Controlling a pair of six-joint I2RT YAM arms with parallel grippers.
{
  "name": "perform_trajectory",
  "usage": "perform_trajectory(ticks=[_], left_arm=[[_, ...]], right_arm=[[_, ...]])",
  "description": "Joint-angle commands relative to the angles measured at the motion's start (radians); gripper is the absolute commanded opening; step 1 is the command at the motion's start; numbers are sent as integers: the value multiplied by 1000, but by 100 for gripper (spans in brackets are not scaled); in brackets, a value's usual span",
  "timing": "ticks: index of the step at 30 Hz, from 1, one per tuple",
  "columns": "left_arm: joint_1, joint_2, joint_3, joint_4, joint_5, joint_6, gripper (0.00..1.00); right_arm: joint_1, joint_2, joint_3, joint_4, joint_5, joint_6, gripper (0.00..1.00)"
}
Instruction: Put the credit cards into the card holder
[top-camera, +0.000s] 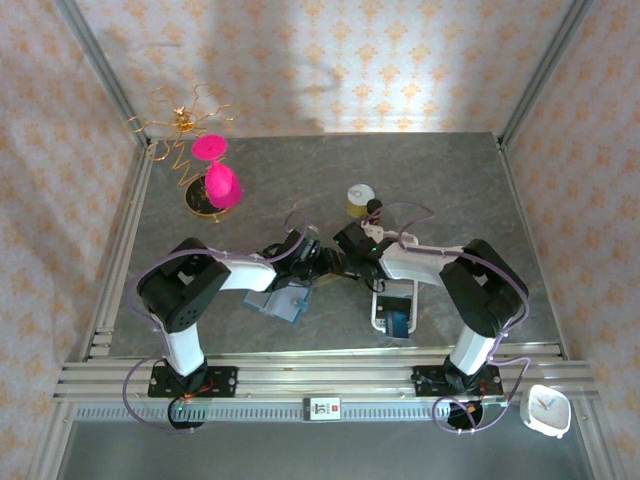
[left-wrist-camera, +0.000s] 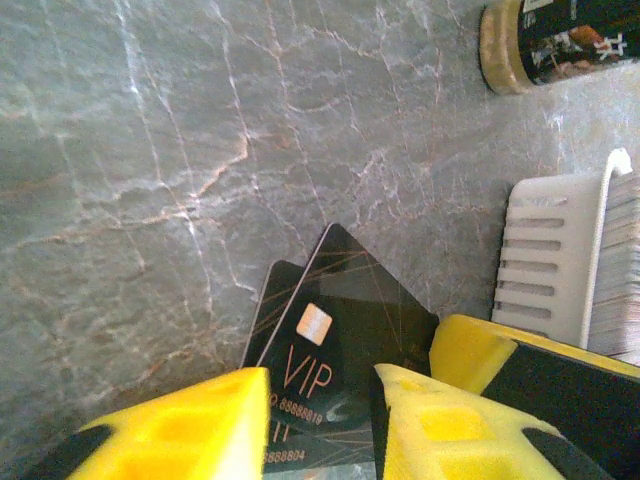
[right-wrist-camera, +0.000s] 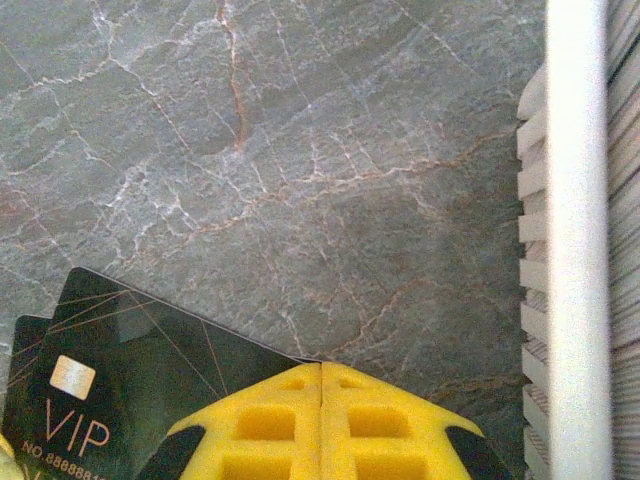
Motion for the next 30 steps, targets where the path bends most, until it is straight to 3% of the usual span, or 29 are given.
perform_trajectory(ticks=[1,21,30], left_arm=[[-9,15,24,-38,-12,7,33],[-4,-2,43,-87,-81,-6,33],[-4,22,44,-34,-37,-61,32]], right_arm=[[0,-5,-13,-124,26,25,0],[0,-2,-37,-100,25,37,0],[0,-9,-51,-74,5,34,0]])
